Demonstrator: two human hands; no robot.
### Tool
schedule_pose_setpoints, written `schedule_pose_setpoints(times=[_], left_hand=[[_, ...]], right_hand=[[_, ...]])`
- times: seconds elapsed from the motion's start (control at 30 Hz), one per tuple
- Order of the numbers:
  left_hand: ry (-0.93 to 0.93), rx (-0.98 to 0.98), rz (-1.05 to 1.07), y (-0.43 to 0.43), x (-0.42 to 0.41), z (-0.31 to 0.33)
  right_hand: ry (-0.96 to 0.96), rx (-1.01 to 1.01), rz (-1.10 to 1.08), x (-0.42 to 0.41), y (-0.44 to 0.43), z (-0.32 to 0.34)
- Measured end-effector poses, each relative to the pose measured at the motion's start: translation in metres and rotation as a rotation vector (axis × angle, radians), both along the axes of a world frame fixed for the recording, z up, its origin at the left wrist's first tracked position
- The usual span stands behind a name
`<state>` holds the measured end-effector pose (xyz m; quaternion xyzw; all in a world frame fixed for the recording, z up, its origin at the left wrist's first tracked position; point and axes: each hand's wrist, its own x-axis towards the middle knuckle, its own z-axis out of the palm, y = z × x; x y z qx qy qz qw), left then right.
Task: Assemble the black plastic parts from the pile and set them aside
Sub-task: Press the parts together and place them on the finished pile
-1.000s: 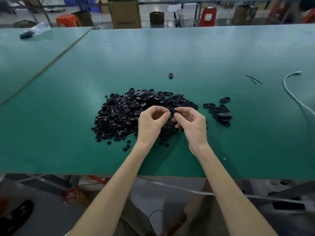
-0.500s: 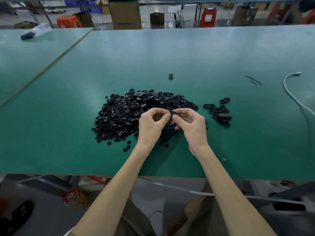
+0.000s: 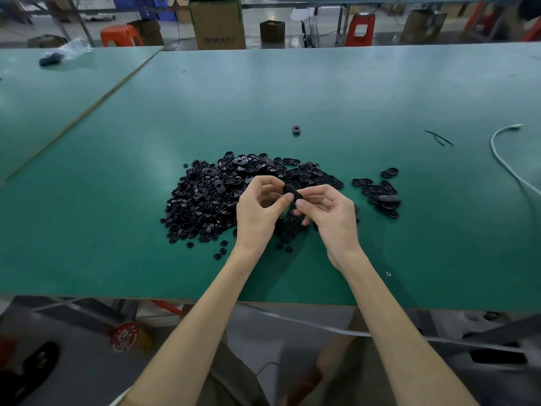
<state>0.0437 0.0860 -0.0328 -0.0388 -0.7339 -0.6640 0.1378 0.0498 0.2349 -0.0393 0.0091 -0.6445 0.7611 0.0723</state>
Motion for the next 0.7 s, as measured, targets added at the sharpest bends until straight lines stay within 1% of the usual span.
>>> schedule_pose_setpoints(times=[0.1, 0.17, 0.4, 0.5, 0.63, 0.7], left_hand=[[0.004, 0.016, -0.051, 0.0010, 0.0011, 0.0015], [0.022, 0.018, -0.045, 0.0021, 0.0024, 0.0025], [0.044, 0.008, -0.001, 0.0039, 0.0046, 0.0061], [0.040, 0.000, 0.024, 0.0041, 0.0045, 0.0072], [0.060, -0.035, -0.036, 0.0027, 0.0054, 0.0064], [0.053, -0.040, -0.067, 0.0029, 0.0051, 0.0057]], right_hand=[[0.002, -0.007, -0.002, 0.0000, 0.0007, 0.0005], [0.010, 0.003, -0.004, 0.0005, 0.0006, -0.0001], [0.030, 0.141, 0.004, -0.0002, 0.0006, -0.0030], [0.021, 0.133, -0.015, -0.0006, 0.0007, -0.0027], [0.023, 0.080, -0.034, 0.0002, 0.0004, -0.0006], [0.022, 0.088, -0.034, 0.0006, 0.0005, -0.0006]])
